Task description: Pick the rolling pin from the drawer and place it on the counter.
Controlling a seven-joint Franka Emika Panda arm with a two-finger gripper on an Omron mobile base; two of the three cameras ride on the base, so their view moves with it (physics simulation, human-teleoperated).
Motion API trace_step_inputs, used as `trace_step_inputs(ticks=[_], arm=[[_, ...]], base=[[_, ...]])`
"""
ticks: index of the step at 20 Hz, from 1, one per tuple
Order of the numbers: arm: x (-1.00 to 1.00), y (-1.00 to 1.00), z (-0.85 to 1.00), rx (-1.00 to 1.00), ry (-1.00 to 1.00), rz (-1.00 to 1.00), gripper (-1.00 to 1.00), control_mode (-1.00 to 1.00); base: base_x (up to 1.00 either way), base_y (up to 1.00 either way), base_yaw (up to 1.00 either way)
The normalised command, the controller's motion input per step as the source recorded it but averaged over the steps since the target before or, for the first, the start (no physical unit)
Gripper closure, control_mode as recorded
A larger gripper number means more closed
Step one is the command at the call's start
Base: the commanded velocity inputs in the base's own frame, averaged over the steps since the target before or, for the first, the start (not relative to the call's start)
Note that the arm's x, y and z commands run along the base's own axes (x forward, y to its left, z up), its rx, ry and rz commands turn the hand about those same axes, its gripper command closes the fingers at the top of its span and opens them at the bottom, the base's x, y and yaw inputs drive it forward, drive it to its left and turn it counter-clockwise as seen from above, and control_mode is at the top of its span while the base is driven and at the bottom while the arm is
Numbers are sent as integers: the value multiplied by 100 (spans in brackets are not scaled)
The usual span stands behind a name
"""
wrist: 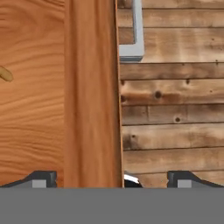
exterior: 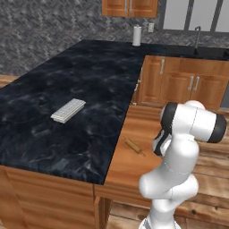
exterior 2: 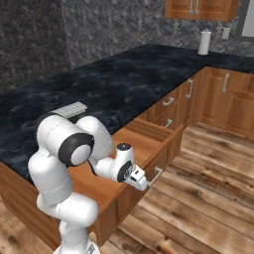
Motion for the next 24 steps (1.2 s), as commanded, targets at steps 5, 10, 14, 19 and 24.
trace_step_inputs(ticks=[5, 10, 14, 19, 24], arm=[[0, -100, -57, 6, 0, -7, -100, -100], [14, -94, 51, 19, -7, -1, -100, -100], [47, -36, 100, 21, 0, 3, -100, -100], [60, 10, 100, 5, -1, 13, -100, -100], [55, 44, 100, -13, 1, 33, -100, -100]], base=[[0, 0, 0], [0, 0, 0], [0, 0, 0], [0, 0, 0], [0, 0, 0]])
